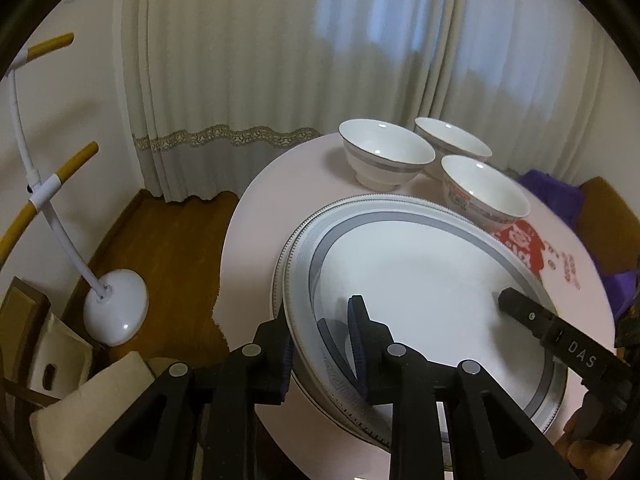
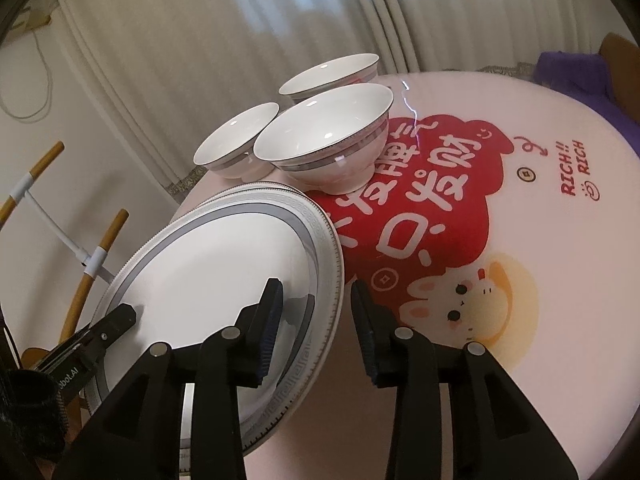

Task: Organize plates and bowls
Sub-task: 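Lower the held grey-rimmed plate onto the plate stack with the left tool, then open both tools to release the plate rim and lift away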

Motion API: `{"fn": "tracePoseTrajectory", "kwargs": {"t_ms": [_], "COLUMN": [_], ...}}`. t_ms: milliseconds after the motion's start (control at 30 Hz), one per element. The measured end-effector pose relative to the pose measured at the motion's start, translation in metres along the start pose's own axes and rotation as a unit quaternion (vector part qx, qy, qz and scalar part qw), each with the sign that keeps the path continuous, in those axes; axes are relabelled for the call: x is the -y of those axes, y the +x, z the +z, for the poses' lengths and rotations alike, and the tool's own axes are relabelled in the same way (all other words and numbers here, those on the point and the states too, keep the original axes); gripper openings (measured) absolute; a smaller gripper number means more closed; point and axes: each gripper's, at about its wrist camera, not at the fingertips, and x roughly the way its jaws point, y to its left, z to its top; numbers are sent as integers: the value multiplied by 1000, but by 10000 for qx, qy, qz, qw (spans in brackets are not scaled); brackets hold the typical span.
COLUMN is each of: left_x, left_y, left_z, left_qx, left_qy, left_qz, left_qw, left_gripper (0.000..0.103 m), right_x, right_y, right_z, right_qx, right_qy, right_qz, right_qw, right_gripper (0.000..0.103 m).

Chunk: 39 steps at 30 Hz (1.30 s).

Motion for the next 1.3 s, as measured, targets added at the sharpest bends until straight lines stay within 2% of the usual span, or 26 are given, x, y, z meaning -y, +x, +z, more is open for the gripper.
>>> {"fn": "tracePoseTrajectory", "kwargs": {"t_ms": [367, 700, 800, 900, 1300], "left_x": [1, 1, 1, 1, 5], "left_y": [1, 3, 4, 4, 5], "left_z": [3, 3, 2, 2, 3], "left_qx": [-63, -32, -24, -25, -17], "left_qy": [138, 179, 181, 176, 240], "left_qz": [0, 16, 4, 11, 140], "left_qw": [9999, 9998, 9998, 9998, 9996], "left_gripper": [25, 25, 25, 25, 29], "right_x": [9, -10, -10, -13, -17], "right_y": [3, -15, -24, -30, -22], "right_z": [-2, -3, -4, -6, -4], "right_qx": [38, -23, -13, 14, -32], "right_qy": [199, -149, -153, -224, -299], "right_qz": [407, -226, -278, -259, -374], "right_qw": [9990, 9996, 9995, 9994, 9988], "right_gripper": [32, 32, 32, 20, 19]}}
